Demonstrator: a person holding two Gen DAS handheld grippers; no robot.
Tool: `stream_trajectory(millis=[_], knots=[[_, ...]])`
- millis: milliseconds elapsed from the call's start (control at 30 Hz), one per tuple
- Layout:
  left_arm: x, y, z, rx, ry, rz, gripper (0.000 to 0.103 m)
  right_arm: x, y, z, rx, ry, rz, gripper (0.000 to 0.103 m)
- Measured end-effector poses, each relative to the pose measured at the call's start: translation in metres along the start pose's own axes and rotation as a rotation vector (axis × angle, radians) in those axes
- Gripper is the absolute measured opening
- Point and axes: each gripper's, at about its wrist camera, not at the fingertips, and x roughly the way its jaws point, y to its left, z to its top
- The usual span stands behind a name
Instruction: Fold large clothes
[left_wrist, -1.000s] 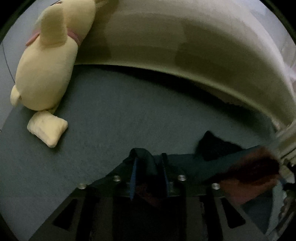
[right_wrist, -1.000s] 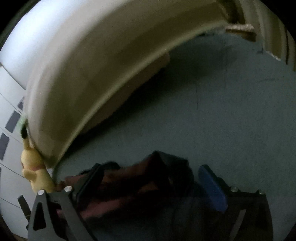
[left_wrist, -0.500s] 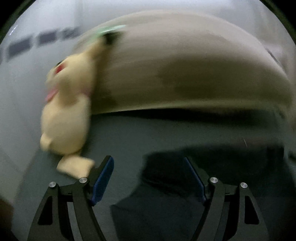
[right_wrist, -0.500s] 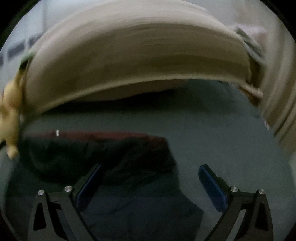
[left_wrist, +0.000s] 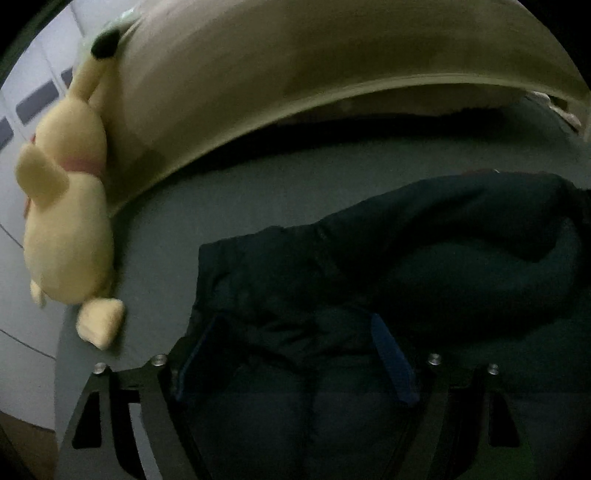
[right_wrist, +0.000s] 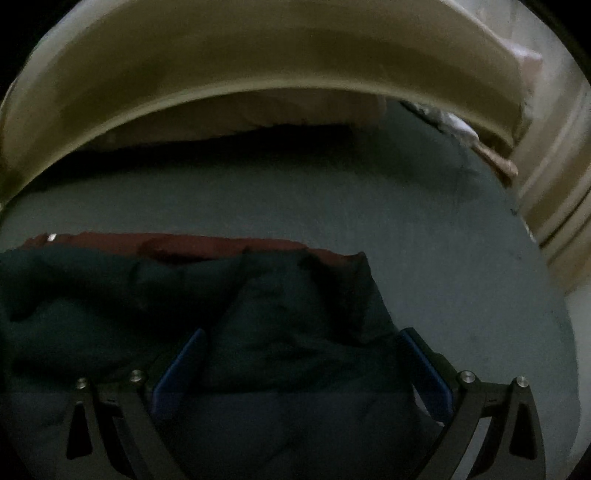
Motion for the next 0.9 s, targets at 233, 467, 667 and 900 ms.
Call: stream_trajectory(millis=[233, 467, 667, 900], knots=[[-0.014, 0.022, -0.007, -0.065, -0.047, -0.049, 0.087, -0.019, -0.031, -0.002, 0.13, -0.009, 0.078, 0.103], [-0.037, 0.035, -0.013, -0.088, -0.043, -0.058, 0.087, -0.057, -0.046, -0.008, 0.122, -0.034, 0.061, 0.103], [-0.056, 0.043, -0.03, -0.074, -0.066, -0.061, 0.087, -0.078, -0.035, -0.041, 0.065, -0.041, 0.098, 0.103], [-0.052, 0.043, -0.033, -0.075, -0.067, -0.065, 0.087, -0.061, -0.031, -0.05, 0.034, 0.01, 0.06, 0.103]])
